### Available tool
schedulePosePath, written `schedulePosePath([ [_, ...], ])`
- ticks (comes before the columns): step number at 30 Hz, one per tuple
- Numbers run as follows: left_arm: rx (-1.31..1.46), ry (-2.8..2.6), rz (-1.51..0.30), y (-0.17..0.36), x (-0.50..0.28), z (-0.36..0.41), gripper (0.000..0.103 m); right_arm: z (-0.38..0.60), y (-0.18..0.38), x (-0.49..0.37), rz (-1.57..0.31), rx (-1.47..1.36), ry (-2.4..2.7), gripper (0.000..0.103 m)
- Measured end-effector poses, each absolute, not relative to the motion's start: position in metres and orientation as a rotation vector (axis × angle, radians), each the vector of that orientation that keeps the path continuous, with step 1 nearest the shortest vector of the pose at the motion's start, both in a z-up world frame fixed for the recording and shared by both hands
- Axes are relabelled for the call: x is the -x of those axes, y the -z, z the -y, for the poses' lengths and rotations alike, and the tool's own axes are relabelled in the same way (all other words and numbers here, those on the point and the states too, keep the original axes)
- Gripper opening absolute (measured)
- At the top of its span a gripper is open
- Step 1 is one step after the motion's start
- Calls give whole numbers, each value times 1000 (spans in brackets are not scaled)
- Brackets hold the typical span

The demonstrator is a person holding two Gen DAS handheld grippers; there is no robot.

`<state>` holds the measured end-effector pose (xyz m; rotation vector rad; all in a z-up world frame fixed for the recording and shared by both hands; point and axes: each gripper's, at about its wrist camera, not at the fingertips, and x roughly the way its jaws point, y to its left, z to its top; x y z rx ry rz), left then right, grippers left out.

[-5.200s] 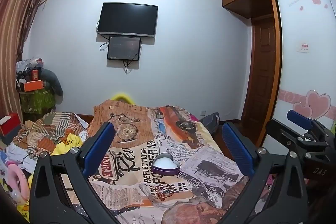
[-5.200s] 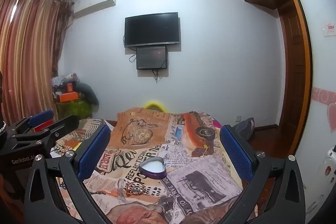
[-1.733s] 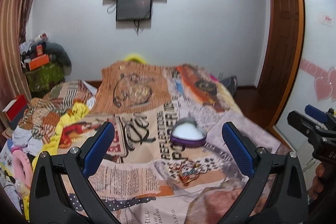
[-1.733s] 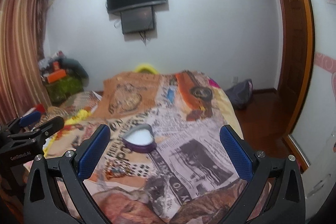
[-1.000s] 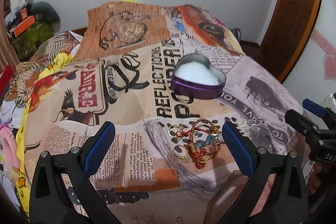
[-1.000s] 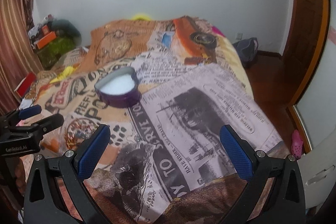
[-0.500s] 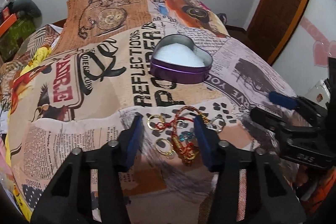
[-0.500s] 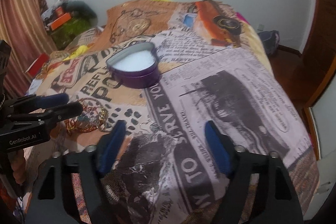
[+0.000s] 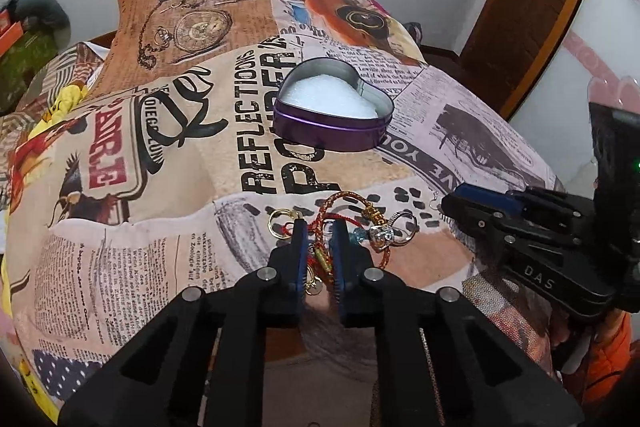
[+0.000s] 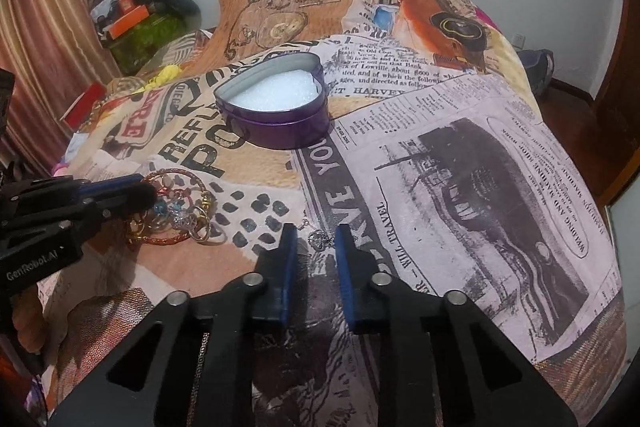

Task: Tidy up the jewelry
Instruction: 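Grasp the red-gold beaded bracelet with left gripper while right gripper grasps a silver pendant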

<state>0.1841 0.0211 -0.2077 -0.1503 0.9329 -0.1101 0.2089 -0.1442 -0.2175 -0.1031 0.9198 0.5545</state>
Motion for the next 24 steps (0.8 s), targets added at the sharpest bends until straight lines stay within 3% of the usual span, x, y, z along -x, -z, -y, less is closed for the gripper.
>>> schedulePosePath([
  [6,142,124,-902,203,-178,-18,2,145,216,-209,-911,99,-558,12],
  [24,127,122,-751,146,-158,-18,2,147,171,-189,-795,85,-544,12],
])
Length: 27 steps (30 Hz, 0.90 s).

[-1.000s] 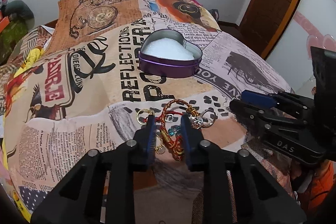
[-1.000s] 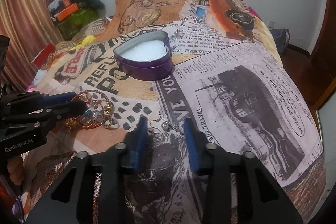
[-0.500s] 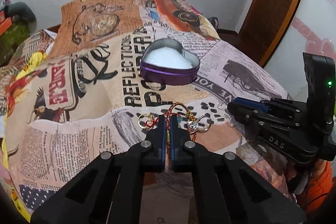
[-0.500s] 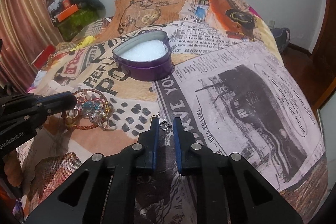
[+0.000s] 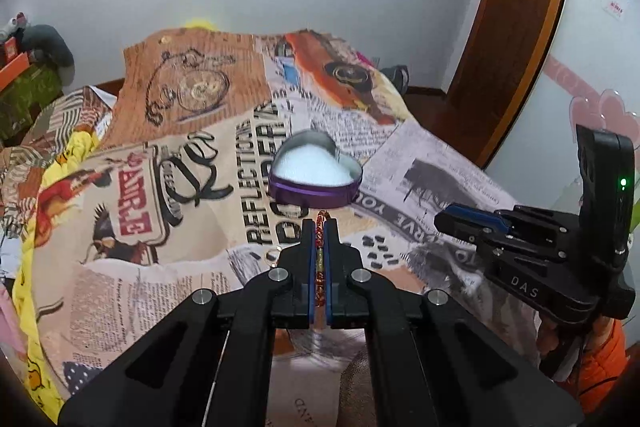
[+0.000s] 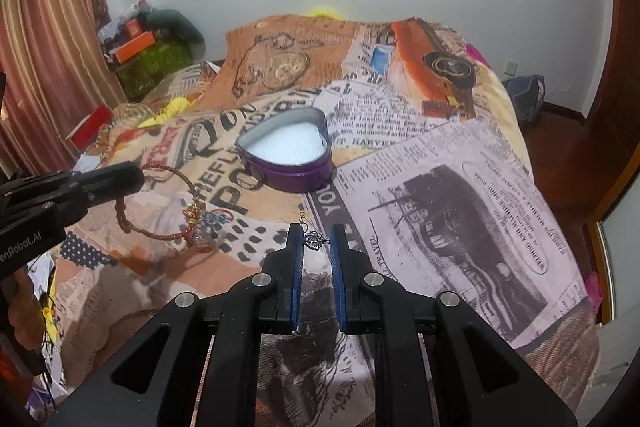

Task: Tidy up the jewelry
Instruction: 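Grasp the red-gold beaded bracelet with left gripper while right gripper grasps a silver pendant, then lower the bracelet into the heart tin with left gripper while right gripper drops the pendant in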

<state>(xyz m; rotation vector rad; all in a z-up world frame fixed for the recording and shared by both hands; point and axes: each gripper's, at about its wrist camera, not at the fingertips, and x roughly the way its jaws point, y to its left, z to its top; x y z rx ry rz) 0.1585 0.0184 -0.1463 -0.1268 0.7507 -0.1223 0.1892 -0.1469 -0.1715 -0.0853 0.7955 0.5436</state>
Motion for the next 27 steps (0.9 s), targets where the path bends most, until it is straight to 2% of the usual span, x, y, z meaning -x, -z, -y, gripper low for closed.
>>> schedulePosePath([
  [11,115,115,-659,115,-161,-22,2,140,143,-185,-710,99,-547,12],
  [27,77,81,-599,111,-201,-33,2,120,135,-214,-654,93,-549,12],
])
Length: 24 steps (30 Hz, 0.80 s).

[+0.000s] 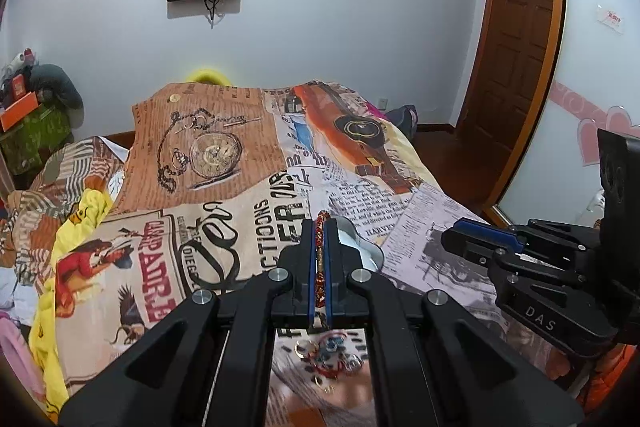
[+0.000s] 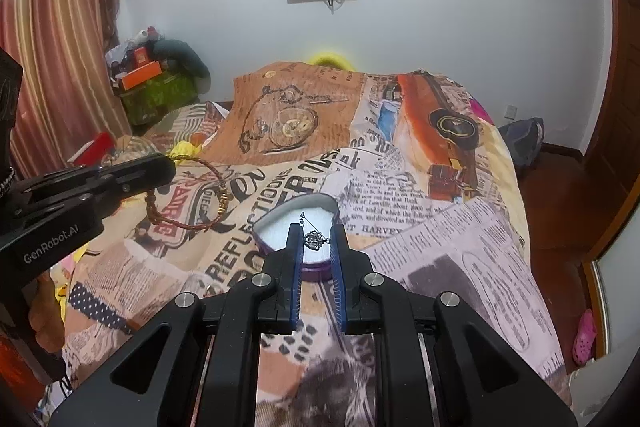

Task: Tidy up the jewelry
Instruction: 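Lower the bracelet into the heart tin with left gripper while right gripper drops the pendant in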

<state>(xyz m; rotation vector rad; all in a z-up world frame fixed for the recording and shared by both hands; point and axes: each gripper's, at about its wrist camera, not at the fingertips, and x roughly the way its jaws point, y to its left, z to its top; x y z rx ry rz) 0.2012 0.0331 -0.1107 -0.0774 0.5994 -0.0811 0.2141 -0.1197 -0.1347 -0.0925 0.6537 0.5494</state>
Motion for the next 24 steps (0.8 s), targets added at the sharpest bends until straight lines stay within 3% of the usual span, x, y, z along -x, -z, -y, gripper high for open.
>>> schedulePosePath([
  [24,128,176,-737,165,-284,-37,2,94,172,-260,-750,155,-601,12],
])
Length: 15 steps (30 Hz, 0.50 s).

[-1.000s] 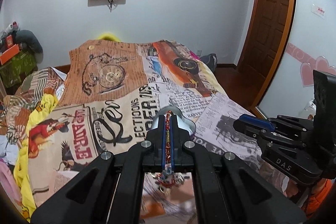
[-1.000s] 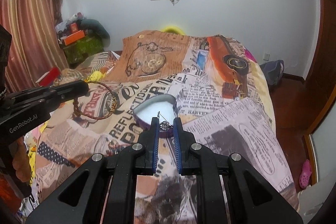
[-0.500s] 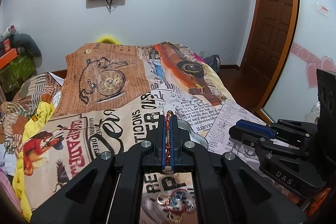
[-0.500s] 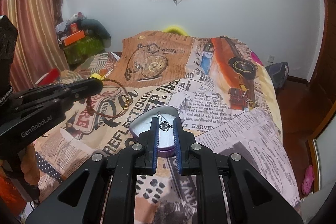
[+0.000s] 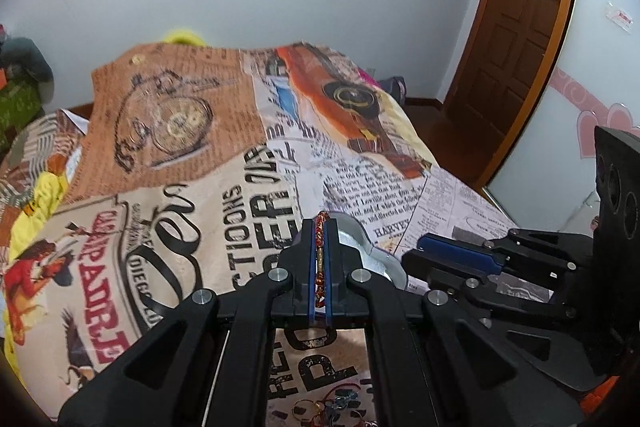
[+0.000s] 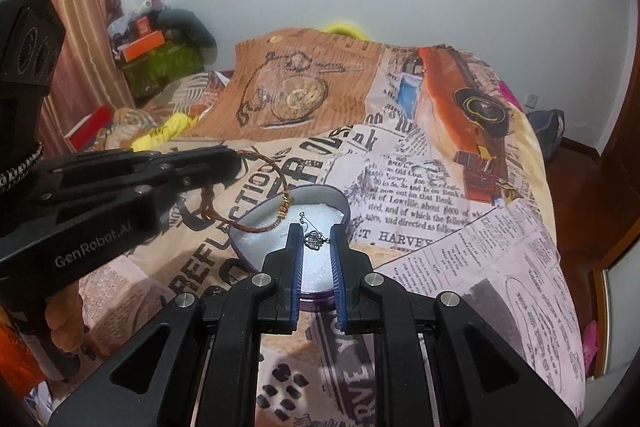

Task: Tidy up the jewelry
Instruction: 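Lower the bracelet into the heart tin with left gripper while right gripper drops the pendant in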

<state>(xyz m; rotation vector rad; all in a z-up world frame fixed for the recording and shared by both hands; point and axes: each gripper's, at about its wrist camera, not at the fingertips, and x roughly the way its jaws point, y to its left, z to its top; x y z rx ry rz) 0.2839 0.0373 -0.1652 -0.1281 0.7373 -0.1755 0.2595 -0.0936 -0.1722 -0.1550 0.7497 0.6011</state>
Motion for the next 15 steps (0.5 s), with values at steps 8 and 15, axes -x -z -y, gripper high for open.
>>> schedulePosePath([
  [8,180,206,-832,188,-298,-44,2,88,186,-274,-814,166,-632,12],
  [15,155,189,-861,196,-300,-44,2,81,198,-279,-862,192,-645,12],
])
